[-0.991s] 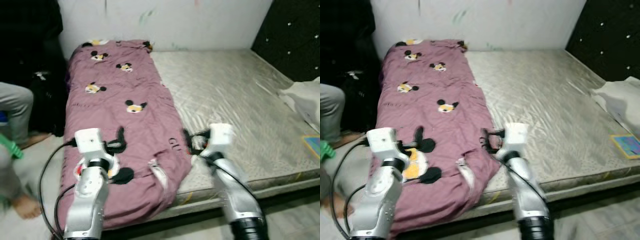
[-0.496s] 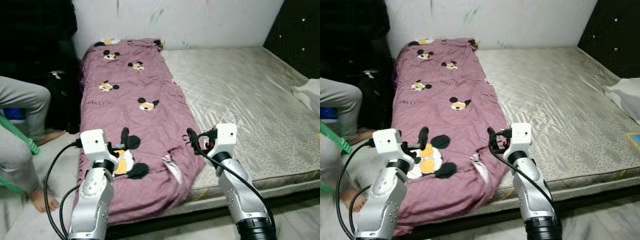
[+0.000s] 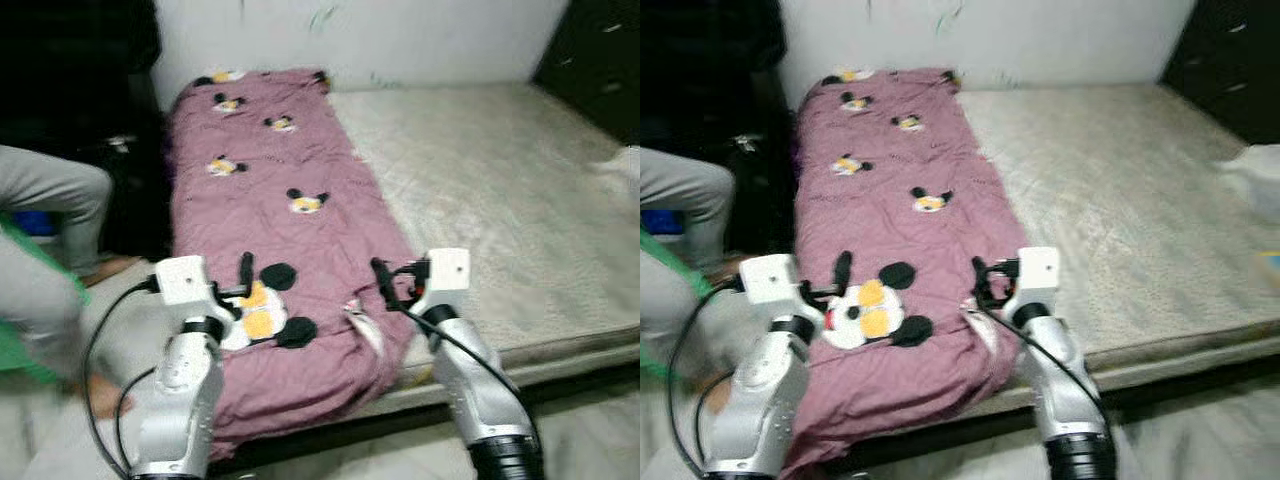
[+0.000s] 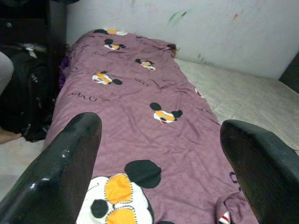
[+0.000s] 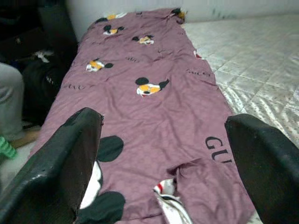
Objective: Clean up the room
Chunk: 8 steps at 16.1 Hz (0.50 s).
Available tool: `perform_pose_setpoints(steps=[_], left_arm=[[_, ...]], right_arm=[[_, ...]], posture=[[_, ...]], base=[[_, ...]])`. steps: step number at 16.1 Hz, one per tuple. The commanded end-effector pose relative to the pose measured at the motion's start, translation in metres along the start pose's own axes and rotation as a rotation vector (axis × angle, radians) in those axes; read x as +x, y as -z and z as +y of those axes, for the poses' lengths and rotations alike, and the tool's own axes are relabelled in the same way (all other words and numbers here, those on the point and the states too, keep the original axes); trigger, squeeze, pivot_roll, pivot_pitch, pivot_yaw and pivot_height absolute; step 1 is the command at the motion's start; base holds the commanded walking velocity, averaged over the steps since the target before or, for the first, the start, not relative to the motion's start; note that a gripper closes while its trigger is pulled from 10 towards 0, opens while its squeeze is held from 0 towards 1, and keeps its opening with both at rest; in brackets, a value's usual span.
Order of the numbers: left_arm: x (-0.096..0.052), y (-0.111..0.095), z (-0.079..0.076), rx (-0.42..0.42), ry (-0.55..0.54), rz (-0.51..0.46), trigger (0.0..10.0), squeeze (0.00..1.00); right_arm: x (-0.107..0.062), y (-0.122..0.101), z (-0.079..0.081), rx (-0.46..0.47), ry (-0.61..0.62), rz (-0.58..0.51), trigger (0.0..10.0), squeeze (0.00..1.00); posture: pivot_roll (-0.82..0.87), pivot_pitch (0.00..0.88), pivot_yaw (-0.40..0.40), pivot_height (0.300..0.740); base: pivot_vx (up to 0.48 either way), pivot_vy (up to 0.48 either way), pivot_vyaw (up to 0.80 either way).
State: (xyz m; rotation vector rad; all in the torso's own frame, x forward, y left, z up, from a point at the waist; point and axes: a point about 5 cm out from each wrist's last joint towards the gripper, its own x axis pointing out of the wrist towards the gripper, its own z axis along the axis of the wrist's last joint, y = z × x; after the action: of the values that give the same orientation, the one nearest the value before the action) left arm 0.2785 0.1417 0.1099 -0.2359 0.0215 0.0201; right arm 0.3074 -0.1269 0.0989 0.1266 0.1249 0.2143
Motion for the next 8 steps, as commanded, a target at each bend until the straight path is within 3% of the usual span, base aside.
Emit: perform_pose_setpoints(steps=[1, 3, 8], left_arm=[[-0.0004, 0.0006, -0.005, -0.001, 0.013, 0.004, 10.0, 0.0], [-0.0022, 0.0001, -0.003, -0.004, 0.009, 0.007, 10.0, 0.0], [-0.0067, -0.002, -0.0029, 0.01, 0.033, -0.001, 10.0, 0.0]], right_arm=[[0.0005, -0.0011, -0.0017, -0.004, 0.003, 0.006, 10.0, 0.0], [0.0007, -0.0009, -0.0012, 0.002, 0.003, 0.01, 10.0, 0.0], [-0.0029, 0.0, 0.0002, 0.005, 0.002, 0.005, 10.0, 0.0]], posture=[[-0.01, 0.045, -0.032, 0.74], [-0.01, 0.054, -0.031, 0.74], [-0.01, 0.082, -0.026, 0.74]], base=[[0.0, 0.0, -0.52], [0.0, 0.0, -0.8], [0.0, 0.0, 0.0]])
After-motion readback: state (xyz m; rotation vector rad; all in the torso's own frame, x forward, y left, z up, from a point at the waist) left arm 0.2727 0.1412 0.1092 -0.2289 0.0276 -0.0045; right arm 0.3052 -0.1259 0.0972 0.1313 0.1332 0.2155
